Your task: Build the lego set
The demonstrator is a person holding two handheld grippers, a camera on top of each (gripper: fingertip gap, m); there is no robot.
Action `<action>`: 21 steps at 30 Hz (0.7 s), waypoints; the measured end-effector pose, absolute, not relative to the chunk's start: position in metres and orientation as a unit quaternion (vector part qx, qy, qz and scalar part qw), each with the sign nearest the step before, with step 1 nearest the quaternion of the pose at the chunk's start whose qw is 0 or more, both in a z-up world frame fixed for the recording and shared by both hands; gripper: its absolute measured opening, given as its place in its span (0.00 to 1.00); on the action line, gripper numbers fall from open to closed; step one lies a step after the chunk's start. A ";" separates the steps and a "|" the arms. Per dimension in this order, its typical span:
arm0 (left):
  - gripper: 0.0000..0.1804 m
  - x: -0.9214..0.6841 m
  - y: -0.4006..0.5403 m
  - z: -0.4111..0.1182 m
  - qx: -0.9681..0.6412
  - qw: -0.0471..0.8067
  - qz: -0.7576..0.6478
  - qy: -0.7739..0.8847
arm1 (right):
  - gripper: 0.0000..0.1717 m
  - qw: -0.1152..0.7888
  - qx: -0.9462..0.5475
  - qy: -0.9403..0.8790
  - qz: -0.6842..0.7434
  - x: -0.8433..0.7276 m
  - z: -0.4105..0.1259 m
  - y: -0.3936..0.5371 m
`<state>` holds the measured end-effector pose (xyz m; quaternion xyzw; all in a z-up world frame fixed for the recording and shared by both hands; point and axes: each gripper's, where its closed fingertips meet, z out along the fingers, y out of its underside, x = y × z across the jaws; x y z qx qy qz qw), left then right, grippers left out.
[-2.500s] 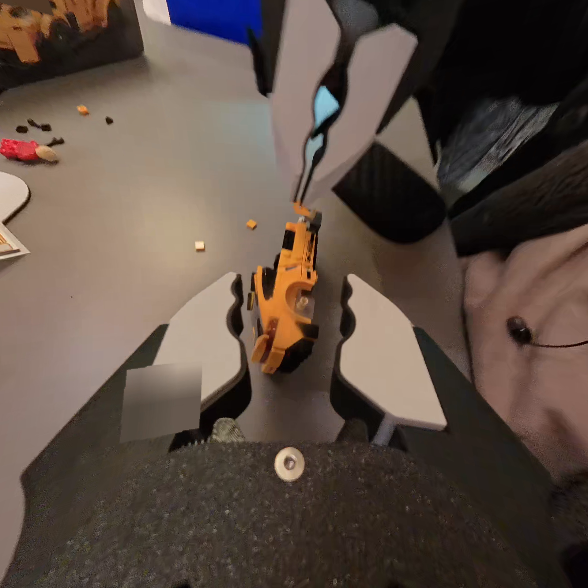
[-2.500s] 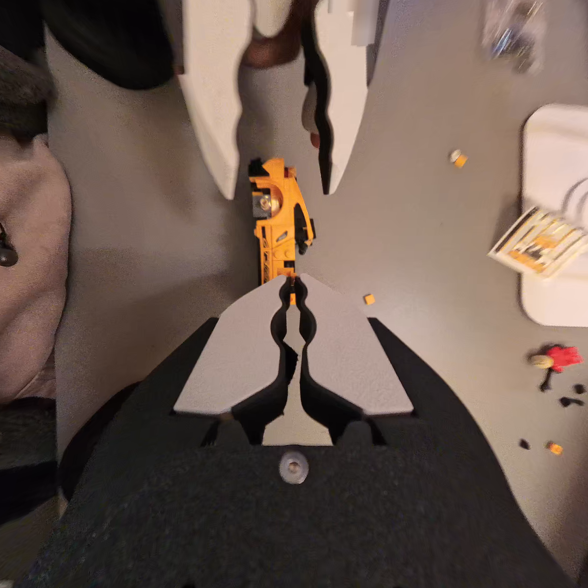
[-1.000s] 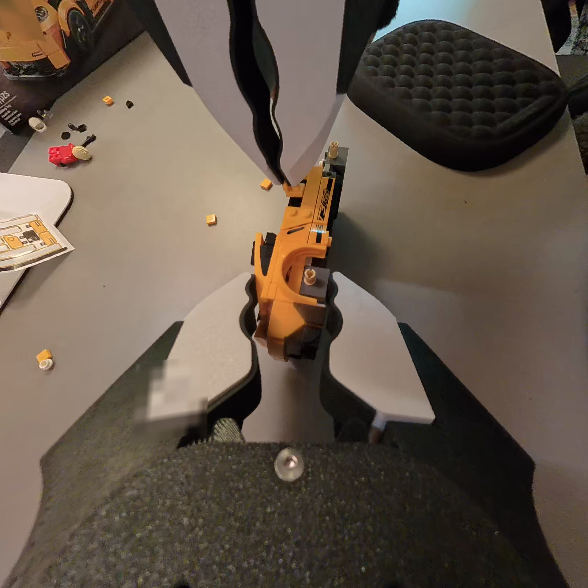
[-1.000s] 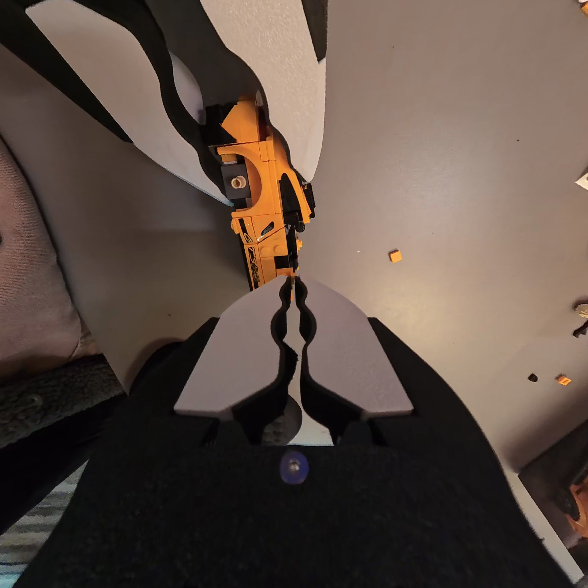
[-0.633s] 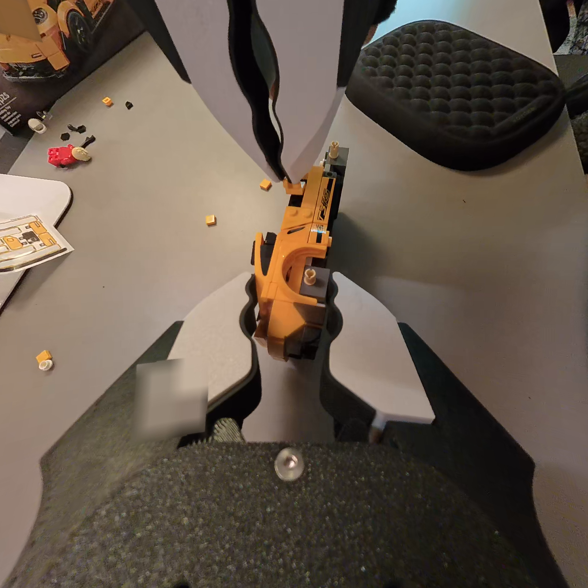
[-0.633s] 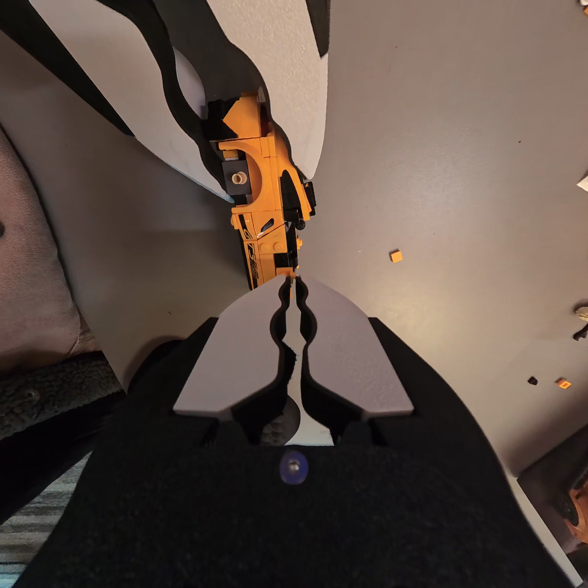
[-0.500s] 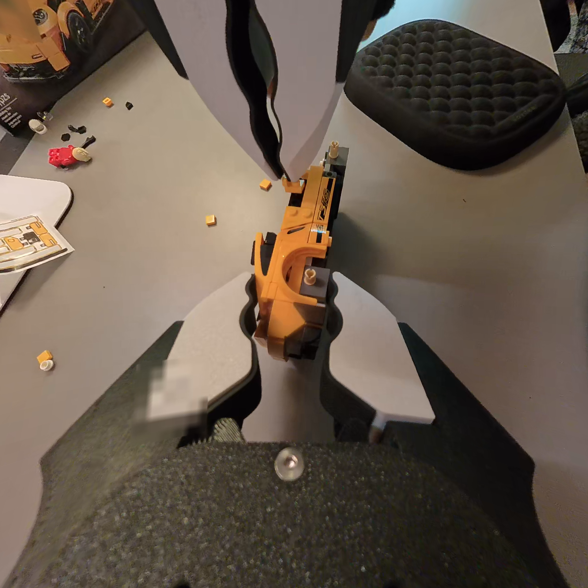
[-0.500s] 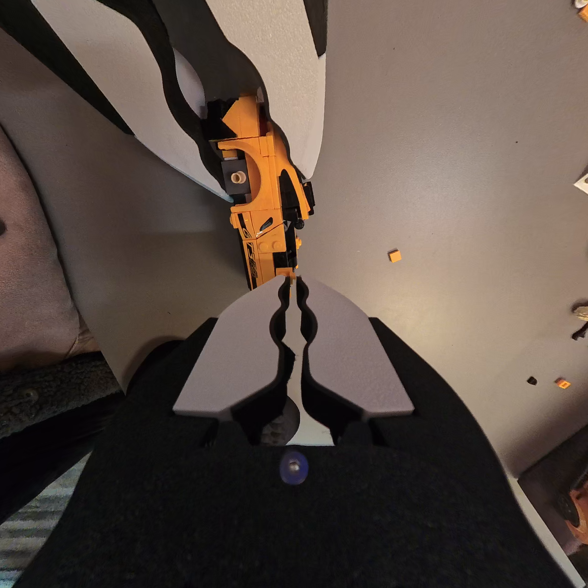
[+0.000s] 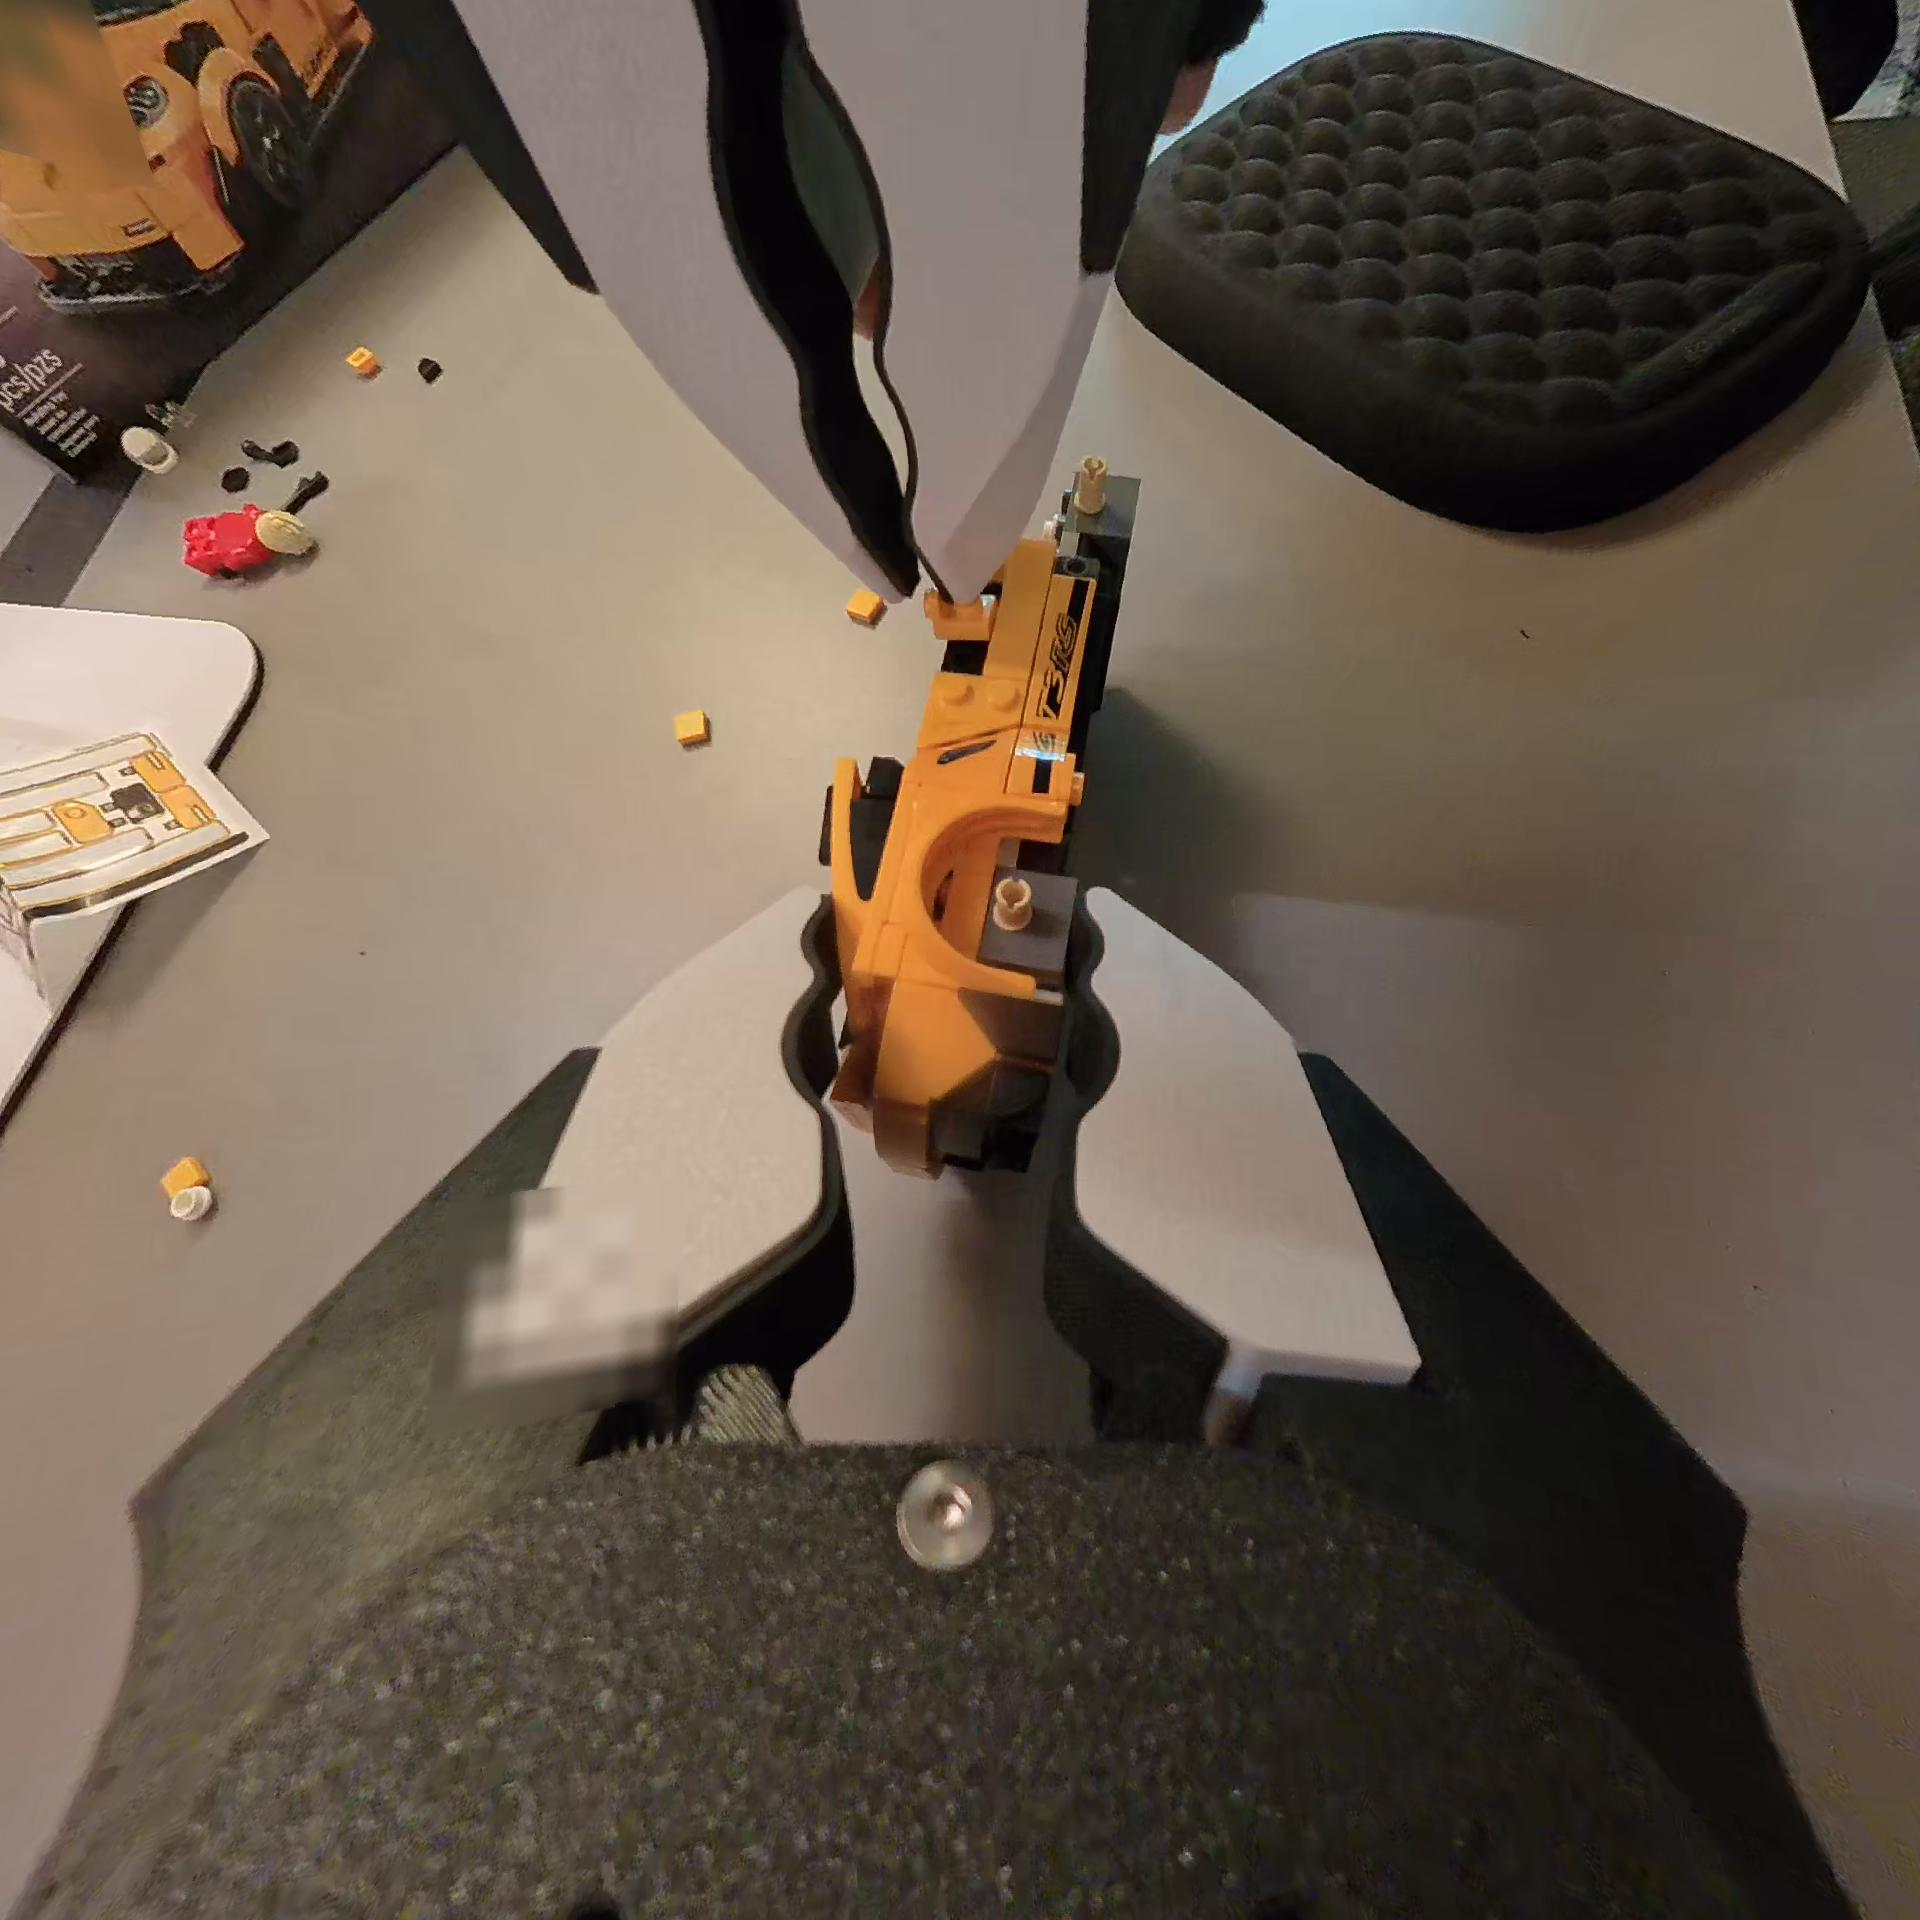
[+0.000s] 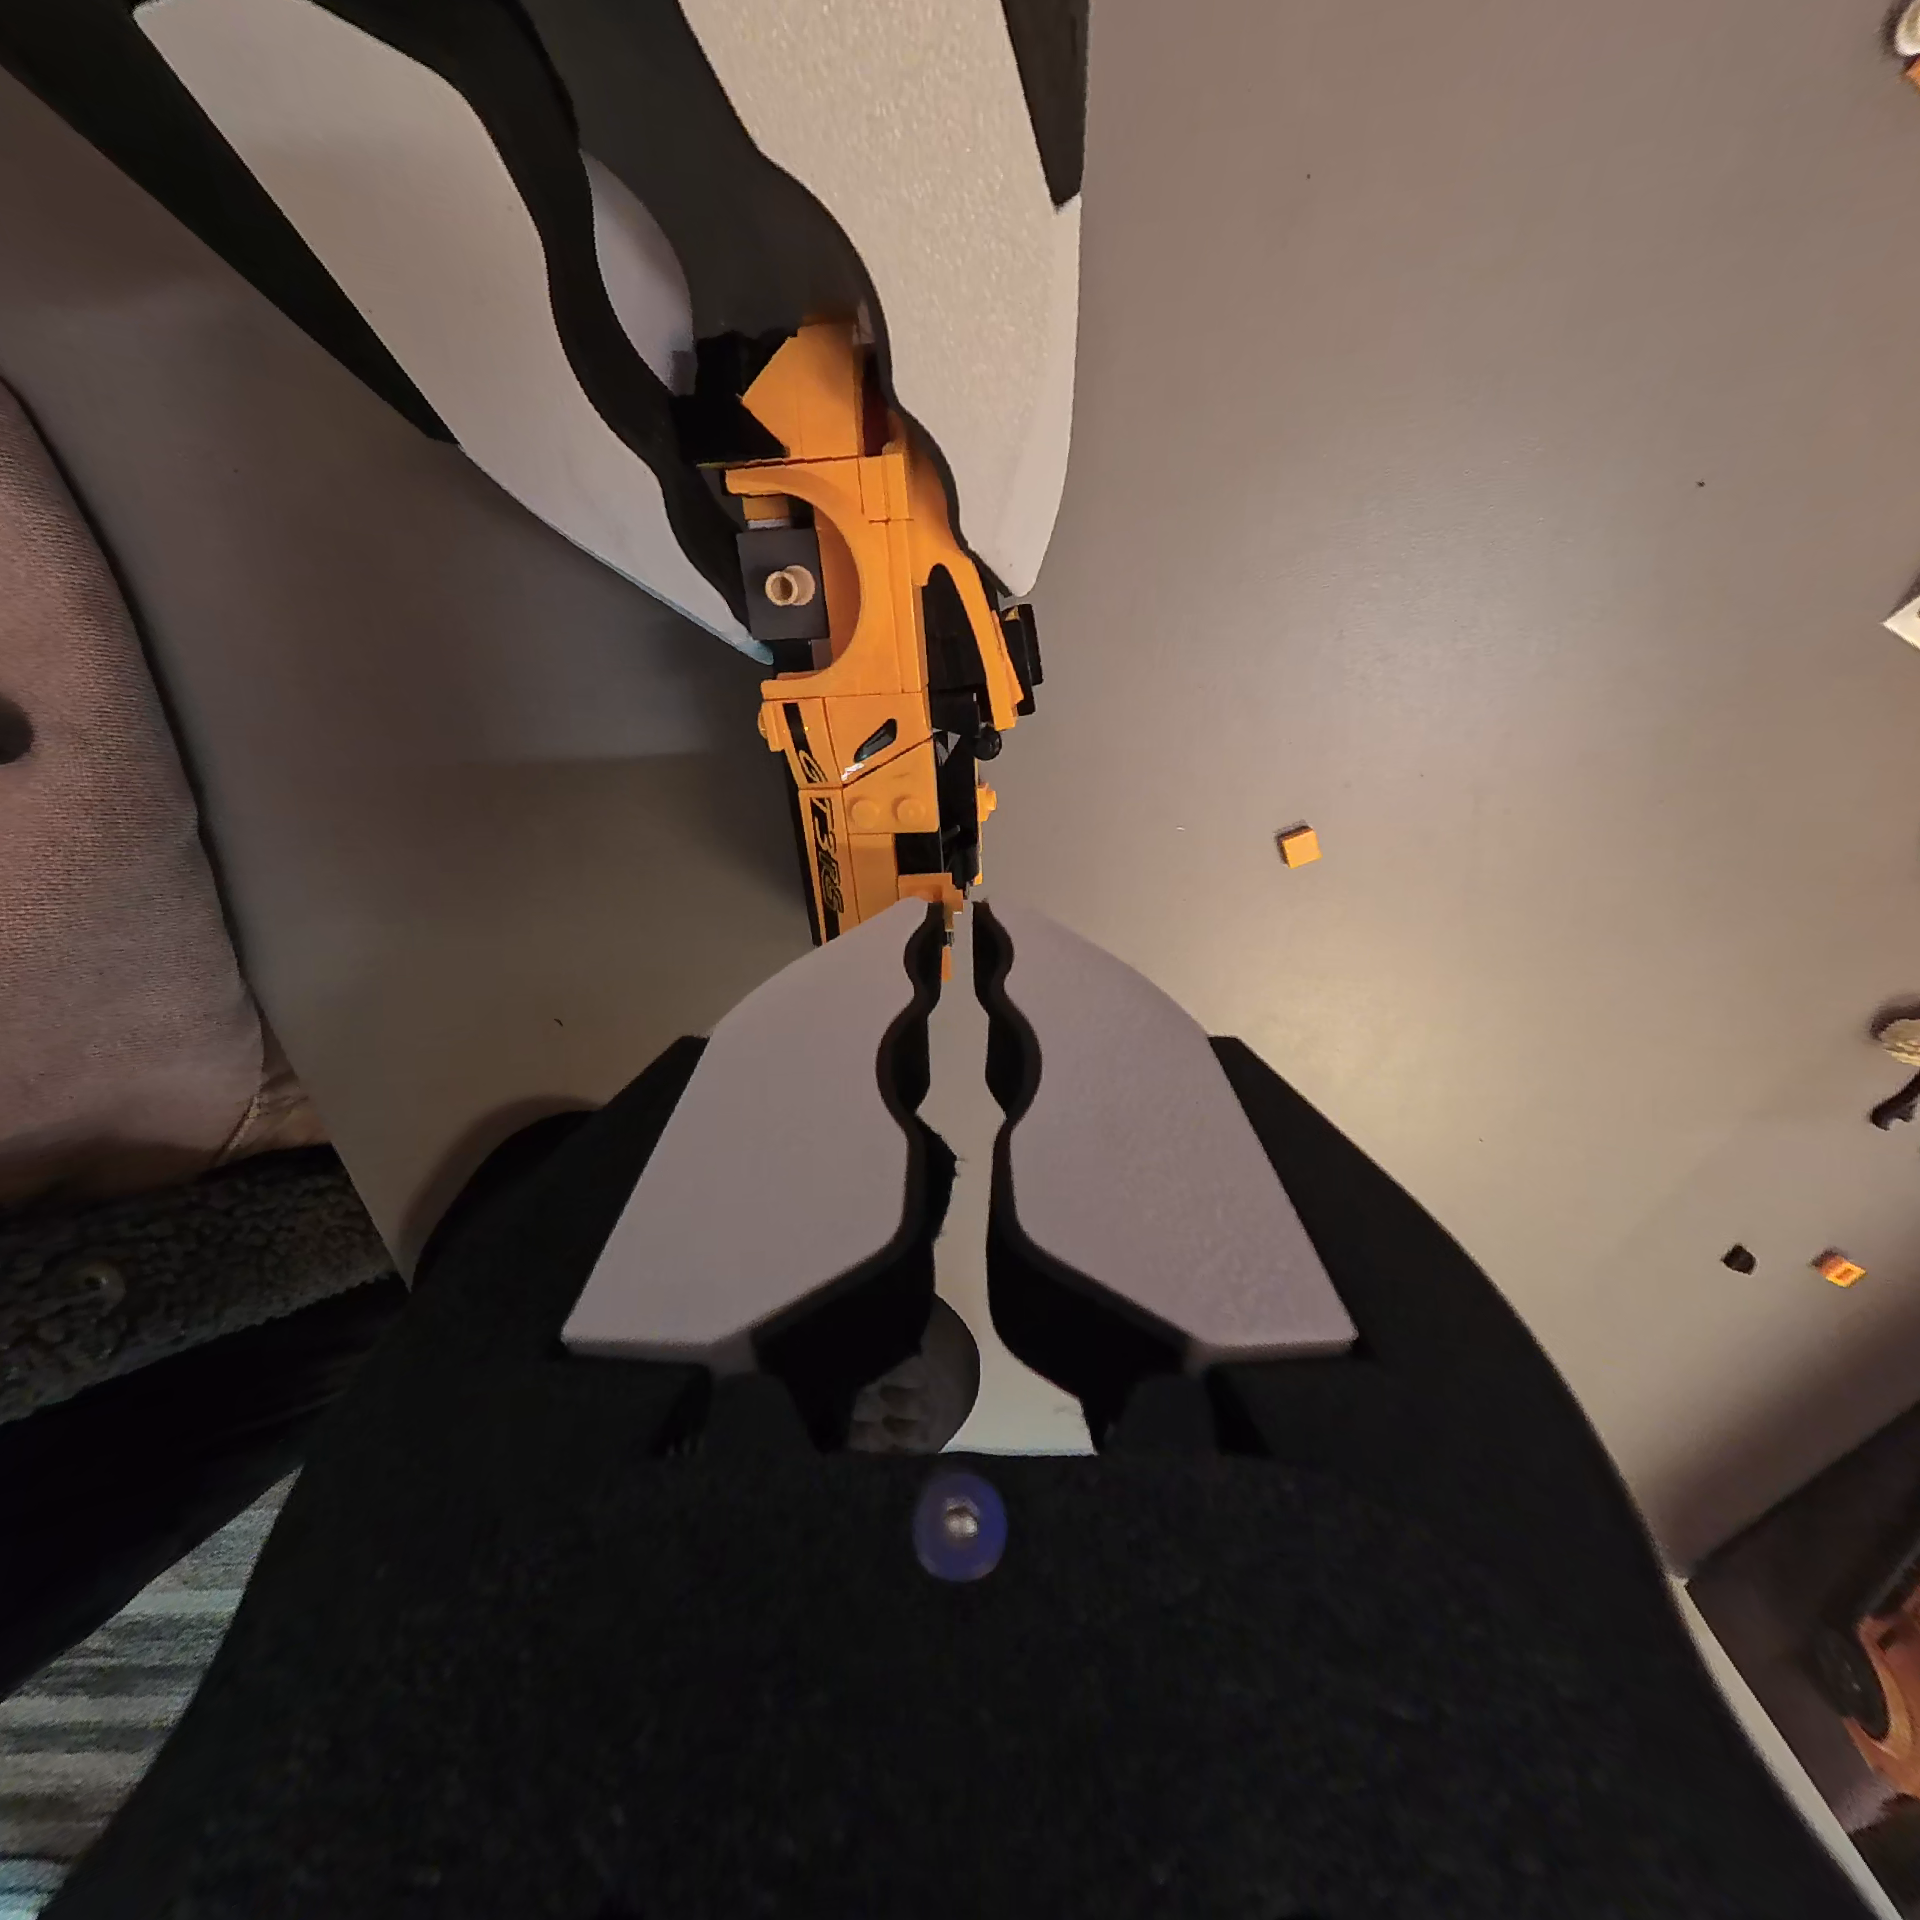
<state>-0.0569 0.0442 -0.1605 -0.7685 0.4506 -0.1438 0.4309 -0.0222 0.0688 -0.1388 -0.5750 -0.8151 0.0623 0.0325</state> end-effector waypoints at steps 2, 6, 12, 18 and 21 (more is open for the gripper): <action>0.23 -0.057 0.044 -0.160 -0.768 0.431 -0.142 0.452 | 0.03 0.032 -0.574 -0.816 0.061 -0.022 -0.139 0.069; 0.23 -0.057 0.044 -0.160 -0.767 0.432 -0.139 0.454 | 0.04 0.032 -0.571 -0.818 0.060 -0.022 -0.138 0.068; 0.23 -0.057 0.044 -0.160 -0.766 0.432 -0.136 0.456 | 0.04 0.033 -0.569 -0.819 0.062 -0.022 -0.138 0.068; 0.23 -0.057 0.044 -0.160 -0.765 0.432 -0.133 0.459 | 0.05 0.035 -0.569 -0.819 0.068 -0.022 -0.137 0.067; 0.23 -0.057 0.044 -0.160 -0.764 0.433 -0.130 0.461 | 0.05 0.038 -0.569 -0.818 0.071 -0.023 -0.137 0.067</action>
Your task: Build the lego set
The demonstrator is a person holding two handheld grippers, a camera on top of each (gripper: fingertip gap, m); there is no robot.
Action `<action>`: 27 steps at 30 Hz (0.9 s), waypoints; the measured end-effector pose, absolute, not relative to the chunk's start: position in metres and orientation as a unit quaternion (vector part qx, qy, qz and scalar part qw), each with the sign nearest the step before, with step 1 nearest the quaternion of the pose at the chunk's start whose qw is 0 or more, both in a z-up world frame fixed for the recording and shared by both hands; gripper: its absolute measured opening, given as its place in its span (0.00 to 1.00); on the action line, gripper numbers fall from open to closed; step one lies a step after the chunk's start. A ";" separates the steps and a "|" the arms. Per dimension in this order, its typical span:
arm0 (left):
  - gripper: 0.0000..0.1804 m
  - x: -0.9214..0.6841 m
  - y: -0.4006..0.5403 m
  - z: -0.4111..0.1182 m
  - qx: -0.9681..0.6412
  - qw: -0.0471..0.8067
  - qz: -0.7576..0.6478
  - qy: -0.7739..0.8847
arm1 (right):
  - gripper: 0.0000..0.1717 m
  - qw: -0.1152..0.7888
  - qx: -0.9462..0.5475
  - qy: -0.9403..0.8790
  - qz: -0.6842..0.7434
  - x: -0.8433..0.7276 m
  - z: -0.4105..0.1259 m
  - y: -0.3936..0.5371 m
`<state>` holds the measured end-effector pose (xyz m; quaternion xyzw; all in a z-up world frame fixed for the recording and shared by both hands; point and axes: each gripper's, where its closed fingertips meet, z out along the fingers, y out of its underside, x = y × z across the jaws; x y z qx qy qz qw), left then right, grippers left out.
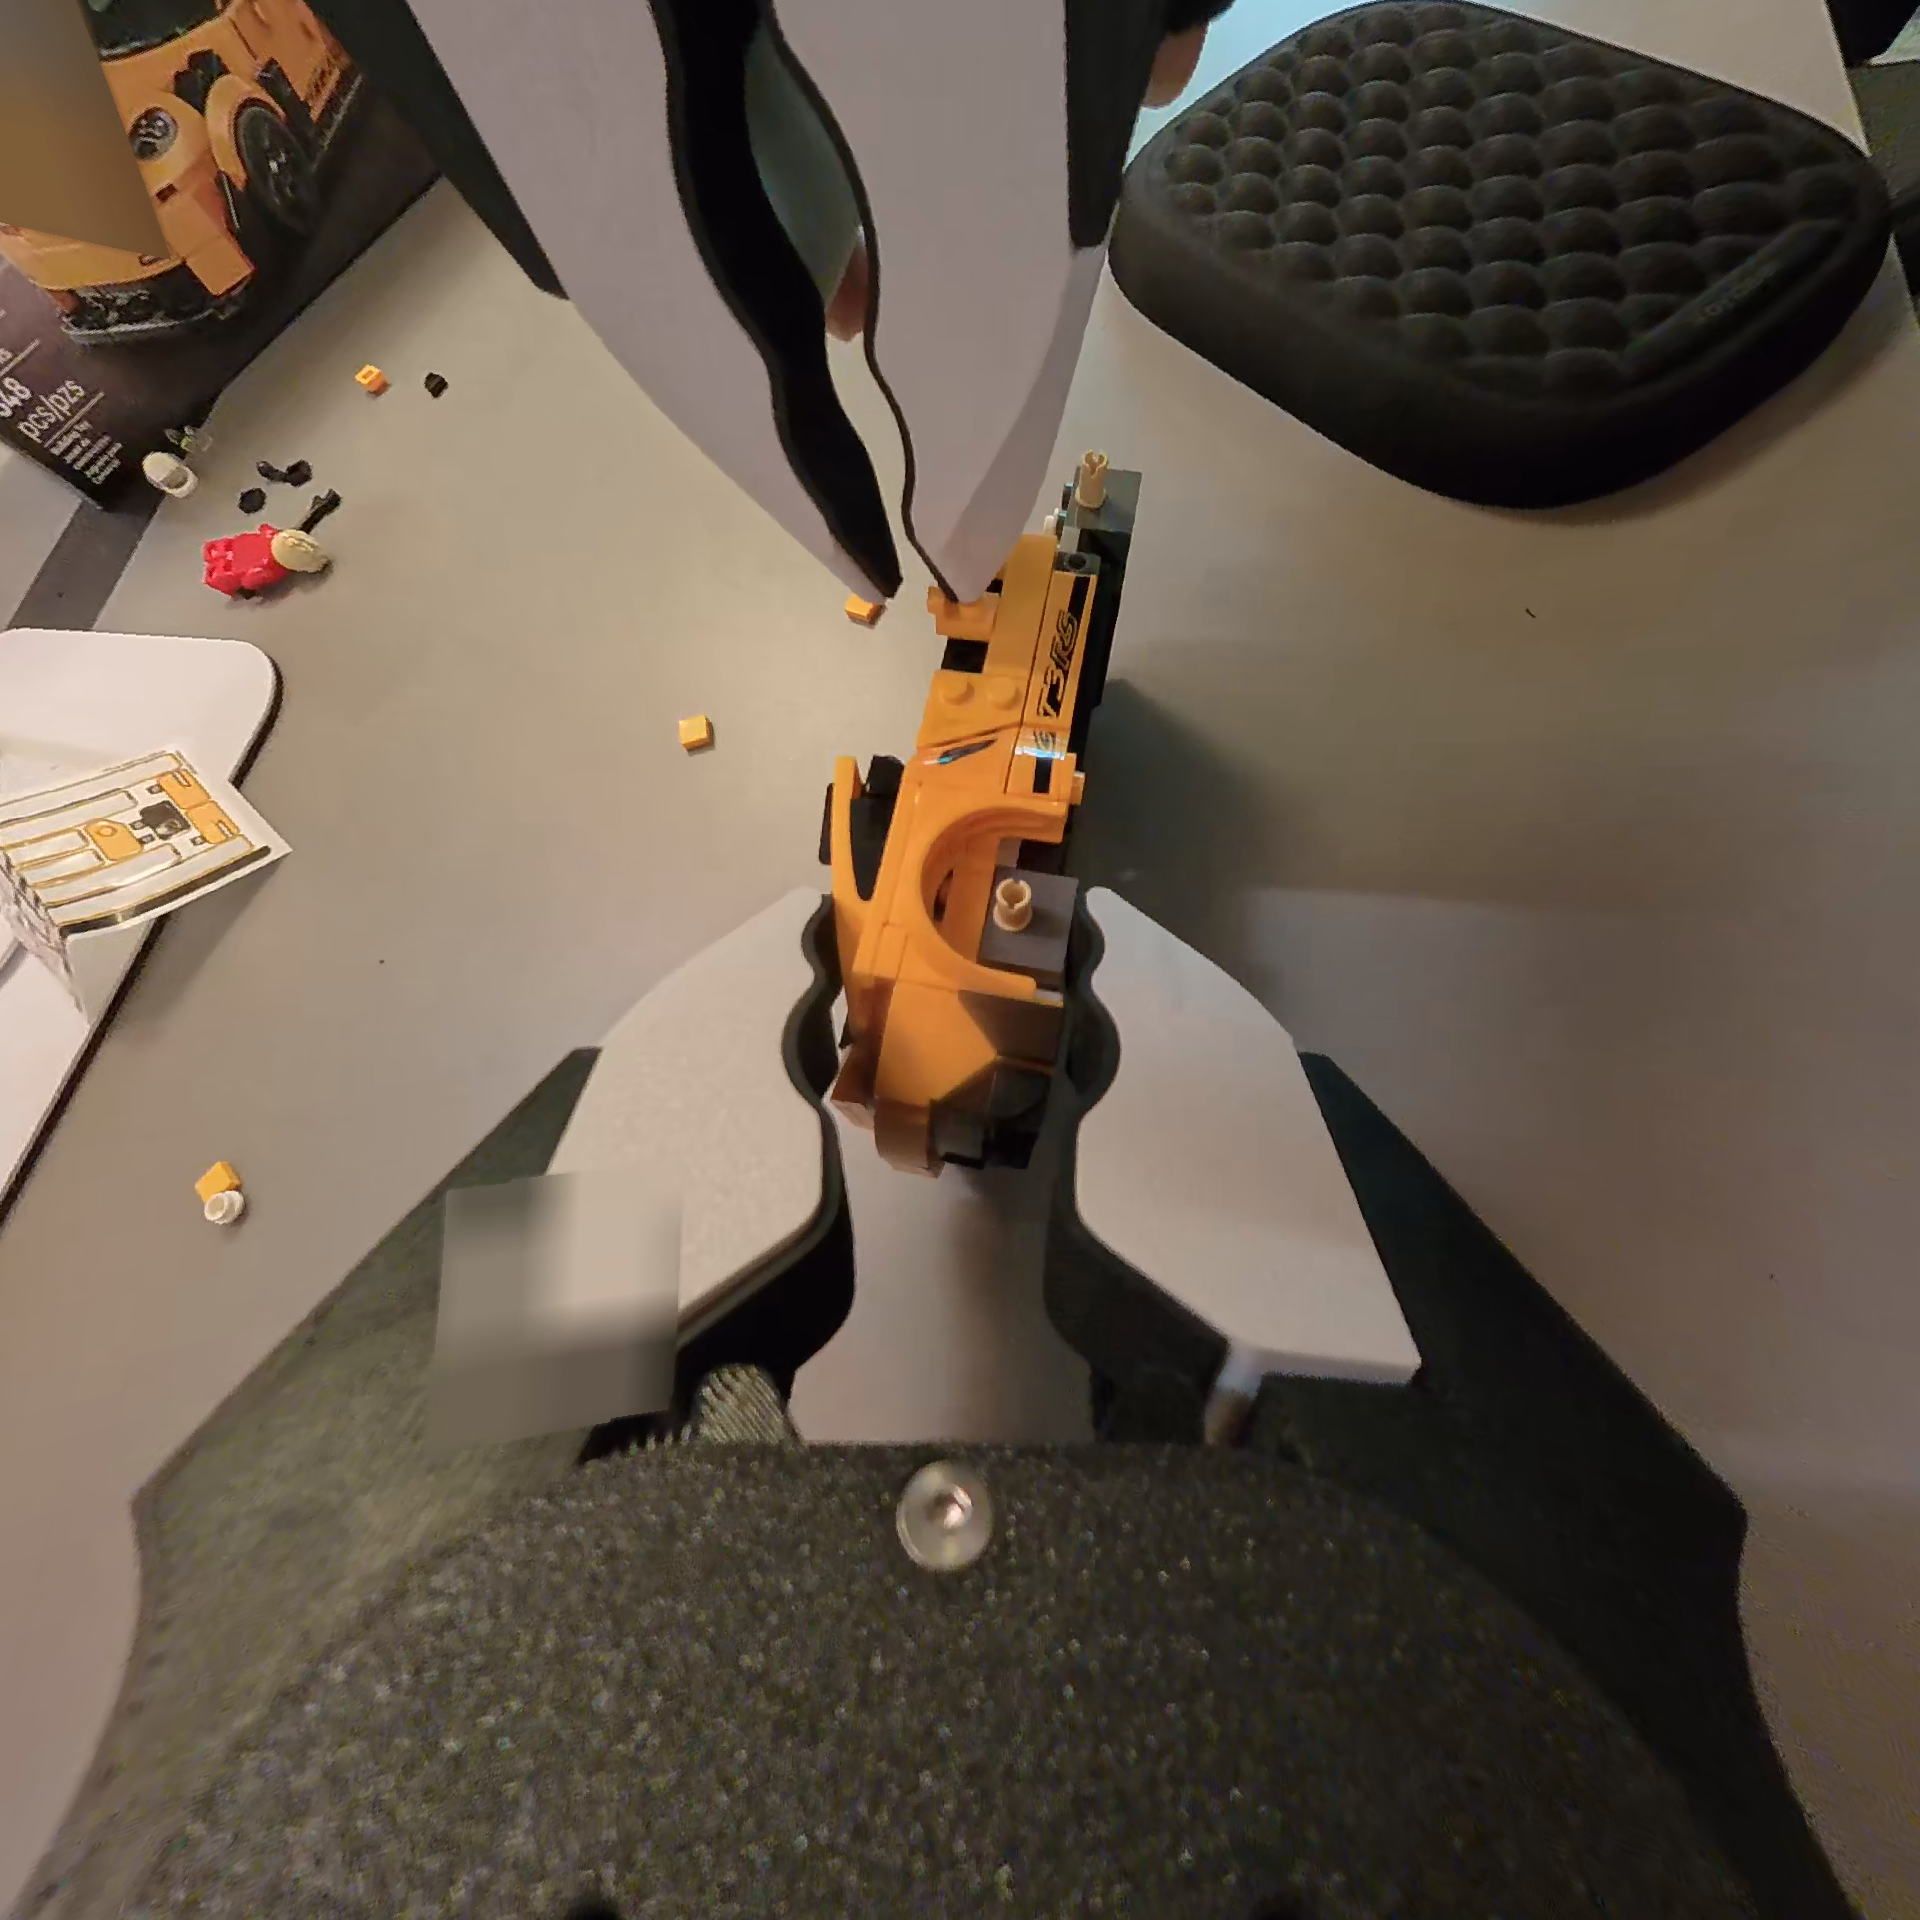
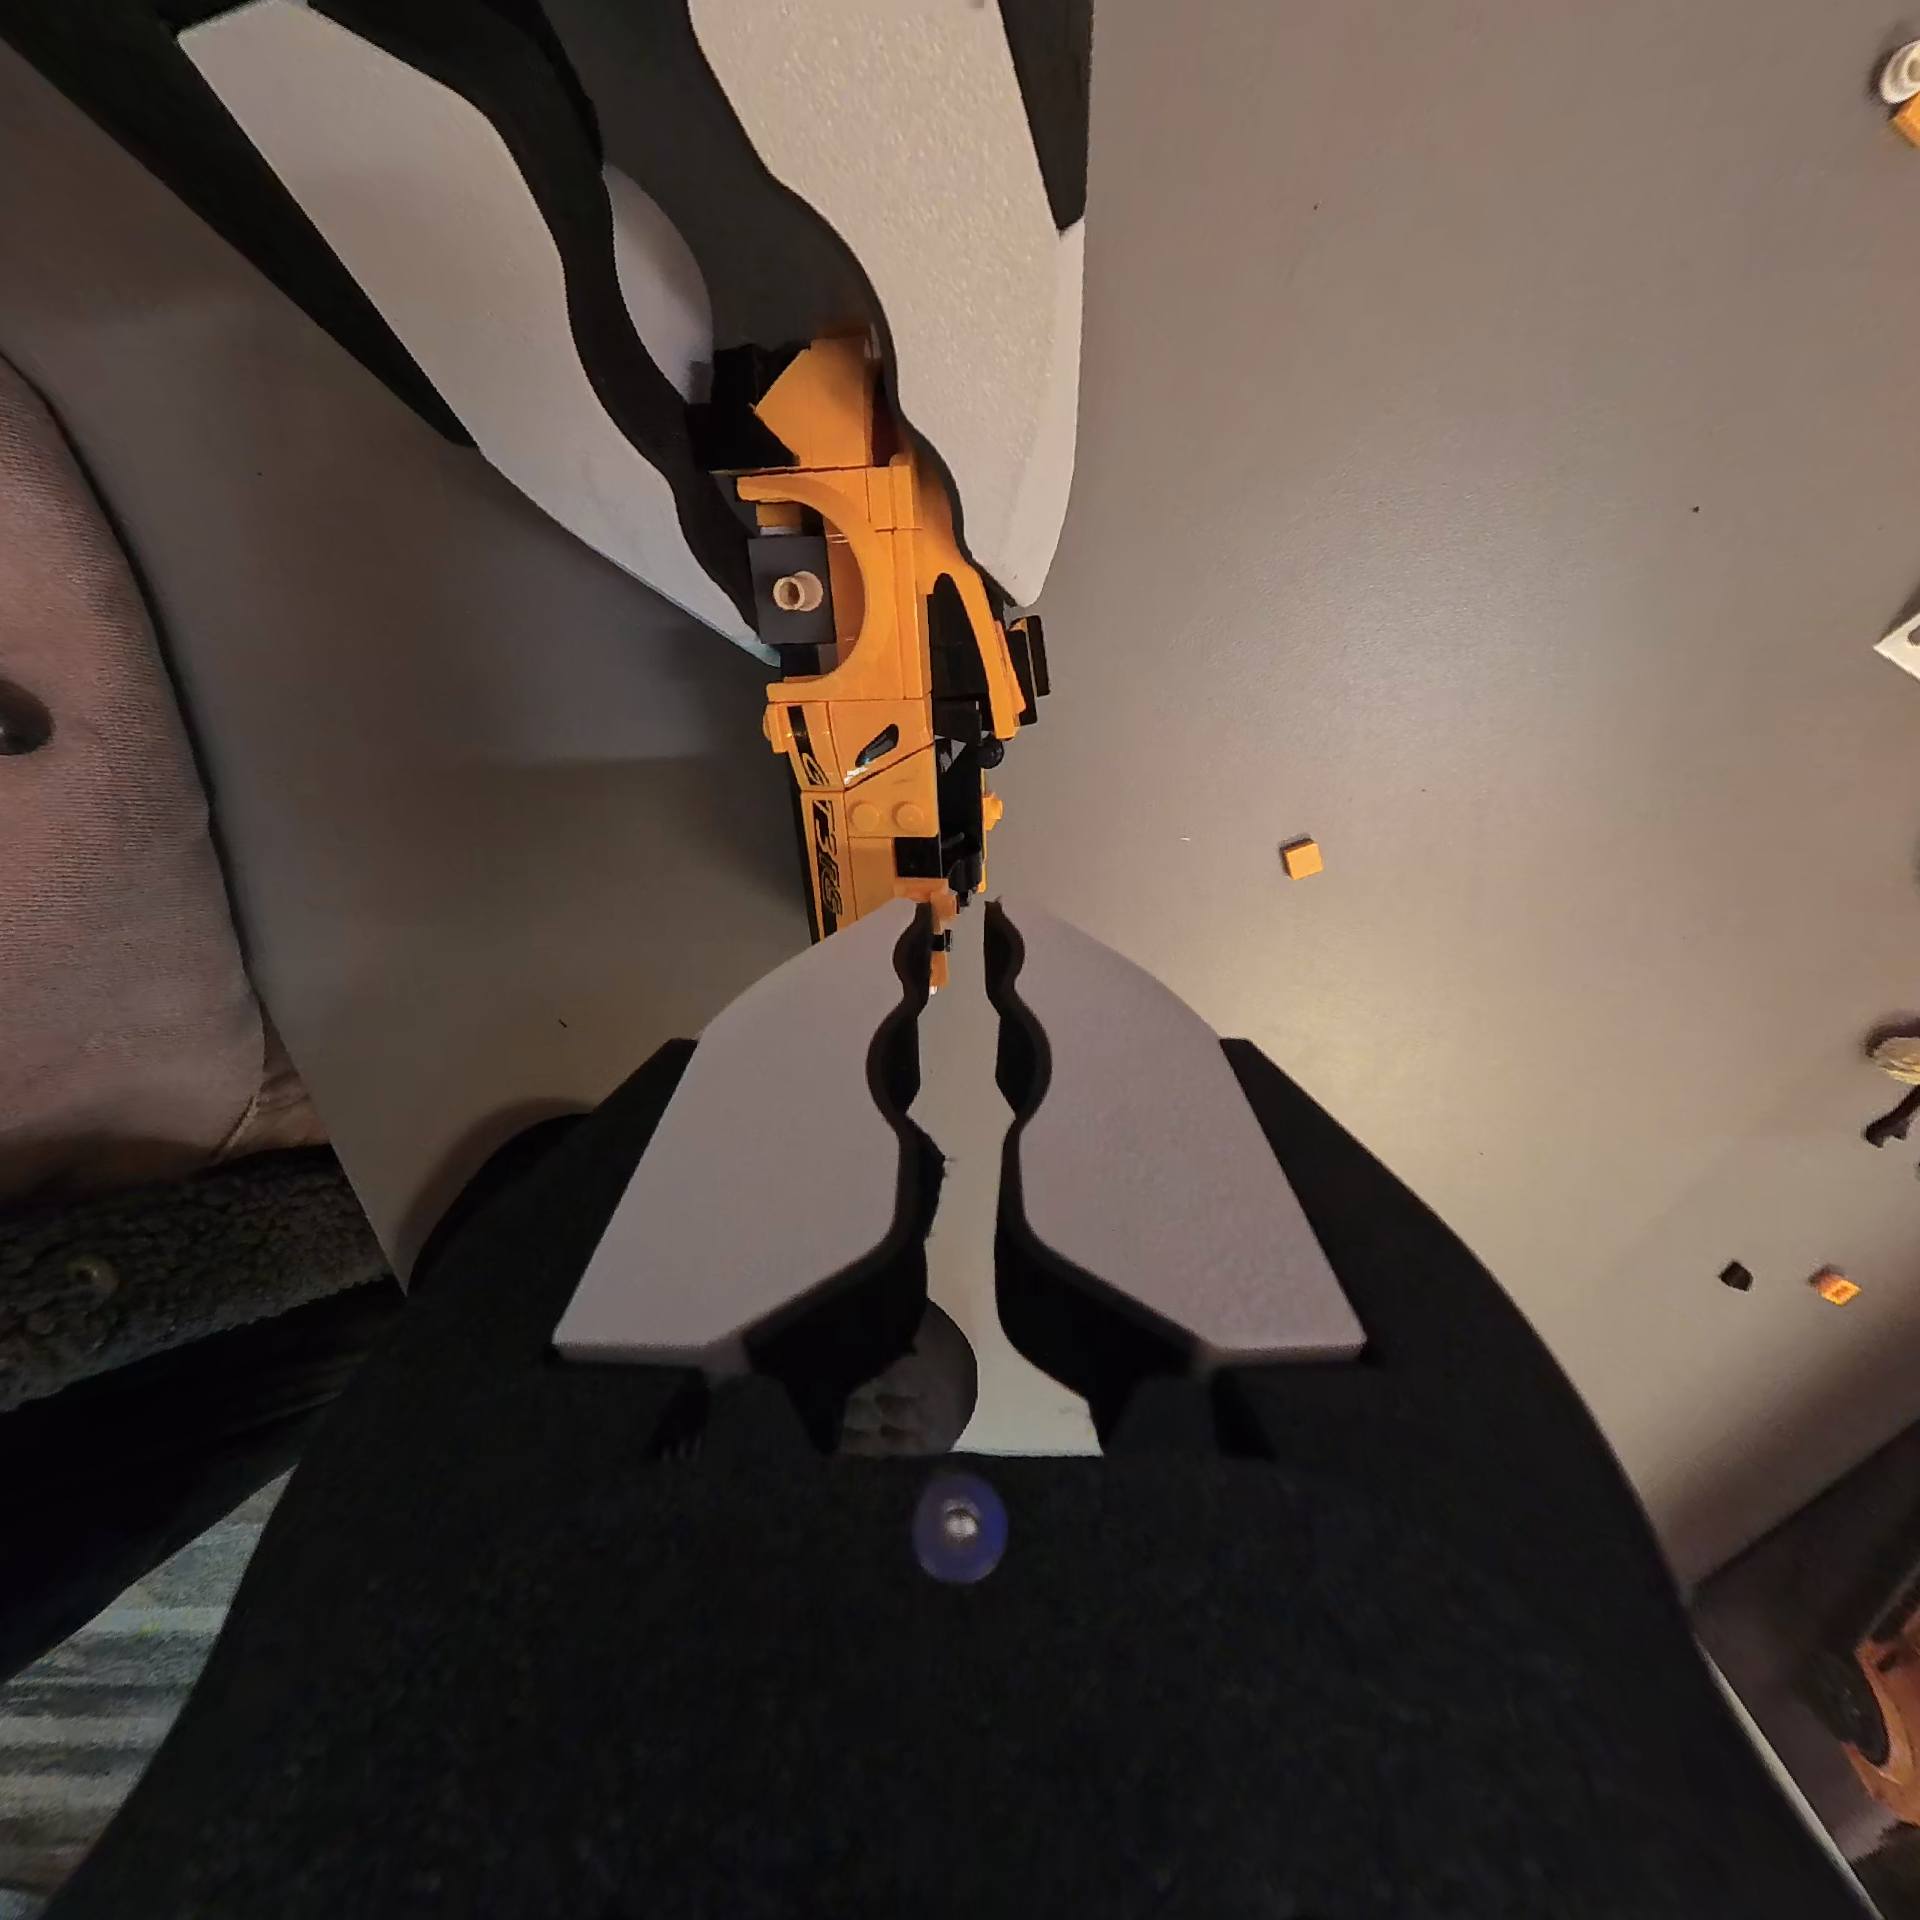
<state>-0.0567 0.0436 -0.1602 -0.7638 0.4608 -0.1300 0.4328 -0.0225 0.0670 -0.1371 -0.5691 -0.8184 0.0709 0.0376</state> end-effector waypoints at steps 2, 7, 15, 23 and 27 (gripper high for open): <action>0.23 -0.057 0.044 -0.160 -0.763 0.433 -0.128 0.462 | 0.05 0.041 -0.568 -0.819 0.072 -0.023 -0.137 0.067; 0.23 -0.056 0.043 -0.160 -0.762 0.433 -0.125 0.465 | 0.02 0.039 -0.563 -0.822 0.074 -0.023 -0.137 0.063; 0.23 -0.056 0.043 -0.160 -0.762 0.432 -0.127 0.466 | 0.02 0.030 -0.550 -0.831 0.075 -0.022 -0.137 0.062; 0.23 -0.056 0.044 -0.161 -0.764 0.431 -0.136 0.460 | 0.02 0.043 -0.518 -0.851 0.074 -0.022 -0.138 0.063; 0.23 -0.056 0.044 -0.161 -0.768 0.427 -0.150 0.452 | 0.01 0.051 -0.509 -0.855 0.087 -0.023 -0.138 0.064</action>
